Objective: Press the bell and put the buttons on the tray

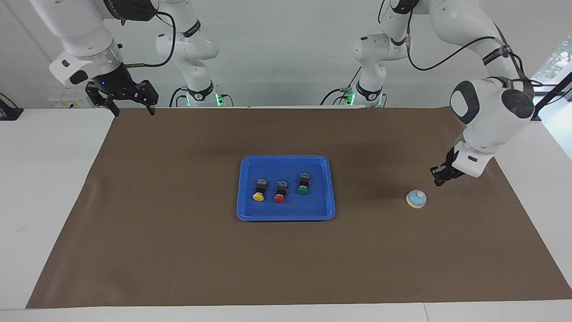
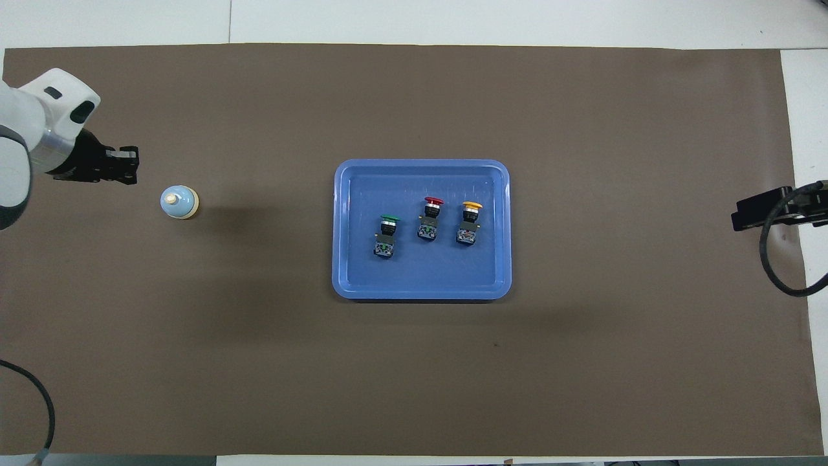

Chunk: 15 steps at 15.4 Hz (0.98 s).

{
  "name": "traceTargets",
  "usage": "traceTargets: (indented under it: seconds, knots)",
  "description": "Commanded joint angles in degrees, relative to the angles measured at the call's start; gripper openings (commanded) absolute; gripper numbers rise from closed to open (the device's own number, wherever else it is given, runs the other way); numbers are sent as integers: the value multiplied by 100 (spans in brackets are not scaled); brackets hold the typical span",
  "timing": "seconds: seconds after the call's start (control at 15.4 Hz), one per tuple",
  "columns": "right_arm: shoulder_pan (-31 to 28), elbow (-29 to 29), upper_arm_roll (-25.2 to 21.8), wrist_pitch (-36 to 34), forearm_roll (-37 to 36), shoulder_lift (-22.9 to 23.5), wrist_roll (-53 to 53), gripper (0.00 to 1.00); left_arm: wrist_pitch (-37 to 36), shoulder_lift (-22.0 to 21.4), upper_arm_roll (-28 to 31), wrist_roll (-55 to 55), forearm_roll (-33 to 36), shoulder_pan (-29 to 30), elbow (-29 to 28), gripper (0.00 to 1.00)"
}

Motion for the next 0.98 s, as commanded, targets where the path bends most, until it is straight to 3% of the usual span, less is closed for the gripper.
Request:
traceTargets:
  seconds: [0.0,0.07,0.13,0.33,0.91]
  knots:
    - [-109,-116,85,9,-41,-112,-143,100,-688,-773,36,-26,41,-6,-23,46]
    - [-109,-116,85,9,-41,-112,-143,100,-881,-993,36,-35,41,-6,-23,80]
    - [-109,-116,85,9,-41,-112,-143,100,-1075,-1195,36,-35,41,-6,-14,100]
    - [-109,-116,85,9,-41,-112,-143,100,-1584,-1609,53,-26,41,-6,-6,100]
    - [-109,-116,85,9,-41,-112,-143,100,-1955,-1637,-8,-44,41,-85,91,100]
